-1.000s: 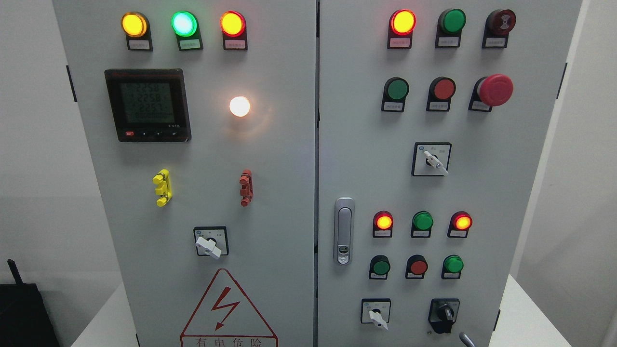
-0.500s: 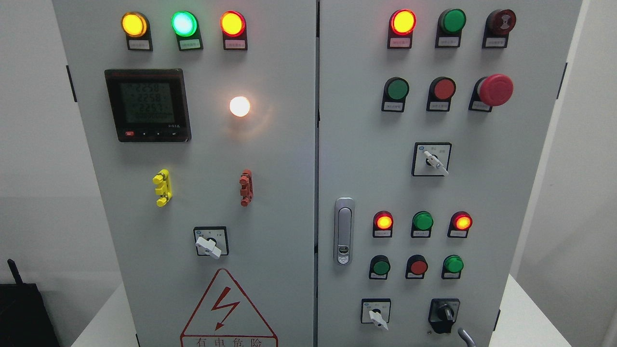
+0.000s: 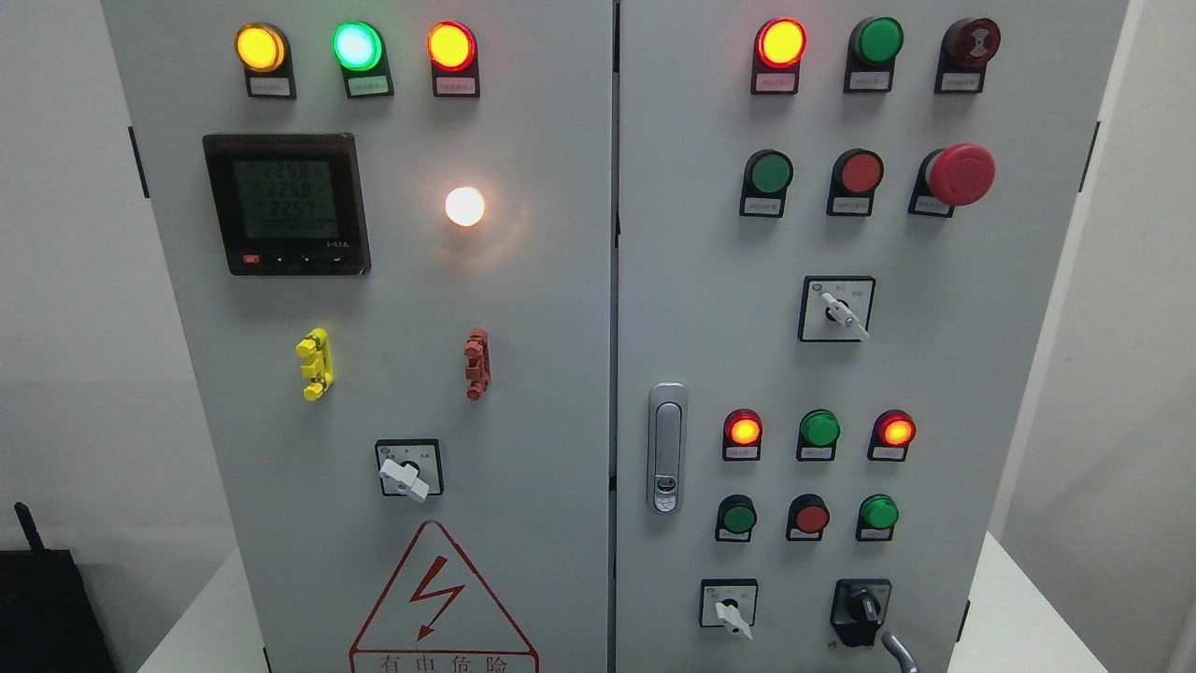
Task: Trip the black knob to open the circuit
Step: 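Raise the right hand up to the black rotary knob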
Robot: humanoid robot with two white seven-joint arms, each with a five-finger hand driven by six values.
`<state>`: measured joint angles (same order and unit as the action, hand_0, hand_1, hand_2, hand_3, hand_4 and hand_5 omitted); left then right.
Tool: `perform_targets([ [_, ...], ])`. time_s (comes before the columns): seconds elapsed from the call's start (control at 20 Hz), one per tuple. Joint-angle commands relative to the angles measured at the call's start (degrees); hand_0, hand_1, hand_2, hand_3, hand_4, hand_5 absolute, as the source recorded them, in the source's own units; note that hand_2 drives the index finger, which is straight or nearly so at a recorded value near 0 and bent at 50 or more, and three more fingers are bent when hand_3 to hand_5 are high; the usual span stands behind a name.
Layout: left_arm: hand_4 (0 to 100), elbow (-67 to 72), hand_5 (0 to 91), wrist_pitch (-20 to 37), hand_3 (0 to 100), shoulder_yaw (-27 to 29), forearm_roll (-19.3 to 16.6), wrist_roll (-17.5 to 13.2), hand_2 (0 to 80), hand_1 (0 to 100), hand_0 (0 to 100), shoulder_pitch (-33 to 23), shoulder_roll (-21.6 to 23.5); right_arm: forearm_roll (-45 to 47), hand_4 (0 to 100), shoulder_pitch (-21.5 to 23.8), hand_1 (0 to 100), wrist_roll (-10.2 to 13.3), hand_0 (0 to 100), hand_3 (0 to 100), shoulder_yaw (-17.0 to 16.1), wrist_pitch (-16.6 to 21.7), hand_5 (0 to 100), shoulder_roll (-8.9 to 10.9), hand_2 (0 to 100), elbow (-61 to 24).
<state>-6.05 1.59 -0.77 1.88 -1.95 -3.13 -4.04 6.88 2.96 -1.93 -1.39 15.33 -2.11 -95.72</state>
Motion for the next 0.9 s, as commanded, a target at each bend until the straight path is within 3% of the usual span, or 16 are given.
perform_targets([
  [0.0,0,0.0,0.0,0.1,0,0.1,0.1,0.0,0.0,39,12,0.2,-0.1,0.1,96,-0.8,82,-0.4,76,90,0.2,0.3,99,0.26,0,-1.0],
  [0.85,0,0.0,0.0,0.1,0,0.1,0.1,0.0,0.0,39,12,0.1,-0.1,-0.1,96,-0.8,83,-0.3,77,90,2.1,0.3,99,0.17,0,-1.0],
])
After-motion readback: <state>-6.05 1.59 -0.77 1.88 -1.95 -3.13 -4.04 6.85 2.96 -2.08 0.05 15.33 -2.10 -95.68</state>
